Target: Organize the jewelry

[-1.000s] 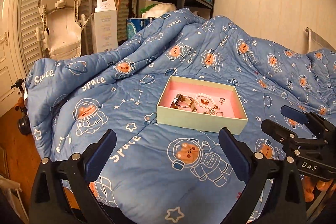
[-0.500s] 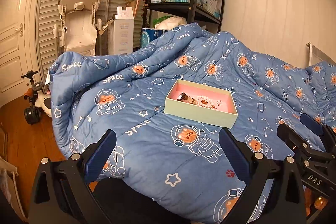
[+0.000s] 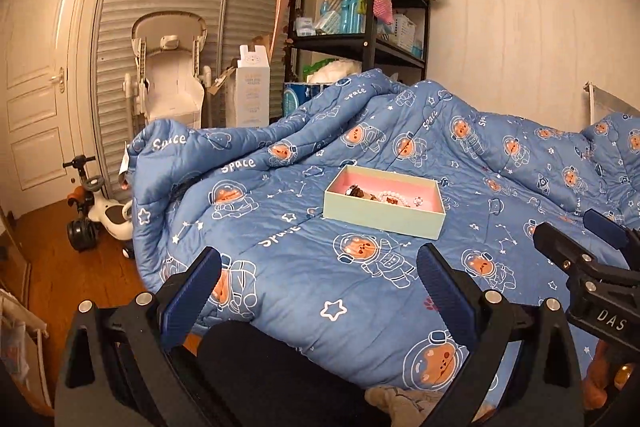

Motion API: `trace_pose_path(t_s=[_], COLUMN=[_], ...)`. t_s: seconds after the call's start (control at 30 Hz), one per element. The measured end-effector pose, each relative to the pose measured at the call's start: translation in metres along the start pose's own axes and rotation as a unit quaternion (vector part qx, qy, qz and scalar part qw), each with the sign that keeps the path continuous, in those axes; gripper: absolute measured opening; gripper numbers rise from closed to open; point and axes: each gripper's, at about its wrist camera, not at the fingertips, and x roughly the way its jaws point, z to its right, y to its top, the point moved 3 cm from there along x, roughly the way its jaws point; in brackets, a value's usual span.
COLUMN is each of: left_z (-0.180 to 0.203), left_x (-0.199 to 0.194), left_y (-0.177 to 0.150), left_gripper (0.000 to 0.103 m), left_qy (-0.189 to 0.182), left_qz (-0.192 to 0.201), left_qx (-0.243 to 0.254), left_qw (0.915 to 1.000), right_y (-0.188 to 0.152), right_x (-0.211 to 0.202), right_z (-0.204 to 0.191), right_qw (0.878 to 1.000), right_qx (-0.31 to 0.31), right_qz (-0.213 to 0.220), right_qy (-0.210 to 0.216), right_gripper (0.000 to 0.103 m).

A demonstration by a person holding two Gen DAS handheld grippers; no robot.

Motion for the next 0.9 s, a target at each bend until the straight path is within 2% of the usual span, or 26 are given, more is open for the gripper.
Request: trace_pose_path(t_s=[0.33,0.9], left_z=[0.007,0.012], left_x=[-0.011,-0.012], left_y=[0.003,0.002], left_gripper=[0.096,0.096], left_qy=[0.013,0.013], left_qz=[0.026,0.023], left_qx=[0.01,0.018], left_qw=[0.9995,0.9995], right_y=[-0.001,-0.003], right_x=[-0.006,-0.006], right_z=[0.011,0.012], right_qw=[1.0,1.0], right_qx=[0.016,0.015], right_qz=[0.012,0.011], right_qy=[0.006,0.006], right_gripper=[0.097,0.097])
